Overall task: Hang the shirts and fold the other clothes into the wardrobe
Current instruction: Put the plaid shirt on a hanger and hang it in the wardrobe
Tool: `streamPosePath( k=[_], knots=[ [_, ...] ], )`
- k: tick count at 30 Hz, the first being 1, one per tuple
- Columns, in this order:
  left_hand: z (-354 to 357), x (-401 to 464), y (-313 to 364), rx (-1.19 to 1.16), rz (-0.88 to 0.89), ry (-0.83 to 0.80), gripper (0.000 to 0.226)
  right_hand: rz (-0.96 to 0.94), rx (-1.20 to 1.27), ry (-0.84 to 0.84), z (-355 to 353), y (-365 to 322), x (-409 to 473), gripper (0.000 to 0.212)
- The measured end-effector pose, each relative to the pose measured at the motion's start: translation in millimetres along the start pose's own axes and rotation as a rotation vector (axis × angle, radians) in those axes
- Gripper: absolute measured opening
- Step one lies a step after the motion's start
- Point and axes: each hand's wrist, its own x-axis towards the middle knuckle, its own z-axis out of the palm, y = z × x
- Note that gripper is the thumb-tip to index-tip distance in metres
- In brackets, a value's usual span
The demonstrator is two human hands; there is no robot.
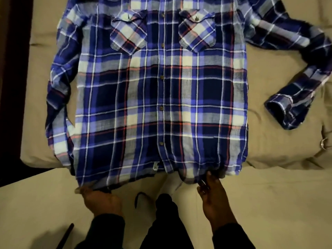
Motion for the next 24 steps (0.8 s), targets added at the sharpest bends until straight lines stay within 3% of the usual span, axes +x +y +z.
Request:
streamPosePath(
  k=[2, 6, 8, 10, 14, 19, 24],
  knots=[
    [-1.3, -11.0, -4.2, 0.069, -0.034, 0.044, 0.036, 0.065, -0.039, 0.043, 5.7, 4.0, -2.8, 0.026],
    [-3.5, -37.1, -25.5, 0.424, -0.266, -0.152, 0.043, 0.045, -0.071, 0.160, 13.0, 3.4, -19.5, 0.017],
    [5.1, -72.4, -25.3, 0.479, -0.440, -0.248, 0.036, 0.034, -0.097, 0.188, 11.9, -4.9, -33.9, 0.019],
    [19.7, -106.9, -24.2, 0.565, -0.479, -0.380, 0.029, 0.023, -0.078, 0.203, 12.9, -15.9, -40.6, 0.018],
    [42.8, -142.6, -27.2, 0.638, -0.420, -0.532, 0.033, -0.026, -0.034, 0.138, 14.0, -44.3, -54.2, 0.008],
    [58.0, -171.2, -20.6, 0.806, -0.362, -0.665, 0.033, -0.132, -0.212, 0.085, 5.9, -64.9, -72.1, 0.013],
    [49.9, -234.2, 0.6, 1.030, -0.155, -0.961, 0.020, -0.593, -0.702, 0.205, -29.8, -86.3, -91.8, 0.016]
  ],
)
